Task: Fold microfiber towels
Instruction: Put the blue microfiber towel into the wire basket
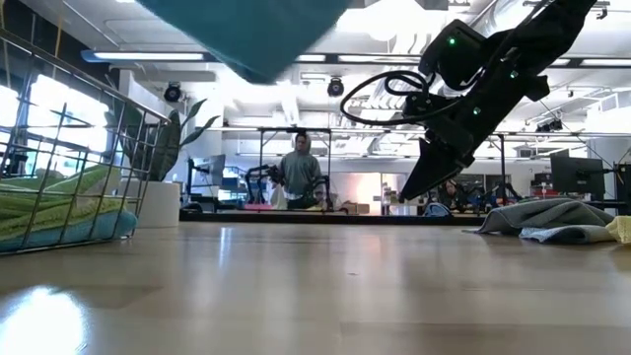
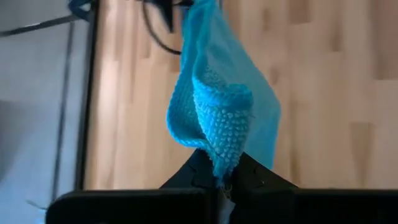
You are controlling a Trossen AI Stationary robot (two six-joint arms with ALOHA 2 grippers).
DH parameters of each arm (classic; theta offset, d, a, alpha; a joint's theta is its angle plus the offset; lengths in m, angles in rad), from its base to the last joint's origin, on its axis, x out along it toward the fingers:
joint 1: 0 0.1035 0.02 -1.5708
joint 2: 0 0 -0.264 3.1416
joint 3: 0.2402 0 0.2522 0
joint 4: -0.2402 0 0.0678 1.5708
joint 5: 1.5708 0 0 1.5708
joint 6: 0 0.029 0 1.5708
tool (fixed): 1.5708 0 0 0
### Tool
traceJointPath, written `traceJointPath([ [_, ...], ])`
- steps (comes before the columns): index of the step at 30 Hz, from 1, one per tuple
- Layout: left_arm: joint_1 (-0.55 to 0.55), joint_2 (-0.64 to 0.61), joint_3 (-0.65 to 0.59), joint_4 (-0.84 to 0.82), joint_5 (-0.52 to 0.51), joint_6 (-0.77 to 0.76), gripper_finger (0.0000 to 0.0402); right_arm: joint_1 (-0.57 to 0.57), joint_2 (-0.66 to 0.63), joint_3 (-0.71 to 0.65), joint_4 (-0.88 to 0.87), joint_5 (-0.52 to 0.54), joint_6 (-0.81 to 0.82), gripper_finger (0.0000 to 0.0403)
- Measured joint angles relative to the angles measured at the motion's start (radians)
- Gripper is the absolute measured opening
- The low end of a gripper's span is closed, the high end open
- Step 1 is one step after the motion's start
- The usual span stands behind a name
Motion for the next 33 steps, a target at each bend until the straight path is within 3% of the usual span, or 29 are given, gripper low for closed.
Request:
traceJointPath([
  [6,-0.075,-0.066,-0.002,-0.001,0.151,-0.202,0.0004,0.0,0.0,0.0,0.001,0.0,0.0,0.0154],
  [11,-0.124,-0.119,-0.002,0.0,0.378,-0.356,0.0004,0.0,0.0,0.0,0.0,0.0,0.0,0.0154],
  [16,-0.196,-0.141,-0.002,0.0,0.577,-0.397,0.0005,0.0,0.0,0.0,-0.001,0.0,0.0,0.0154],
  [21,-0.266,-0.142,-0.019,0.002,0.602,-0.438,0.0005,0.0,0.0,0.0,-0.002,0.0,0.0,0.0154],
  [27,-0.329,-0.141,-0.159,0.0,0.663,-0.449,0.0005,0.0,0.0,0.0,-0.002,0.0,0.0,0.0154],
  [33,-0.352,-0.141,-0.288,-0.001,0.679,-0.342,0.0005,0.0,0.0,0.0,-0.002,0.0,0.0,0.0154],
])
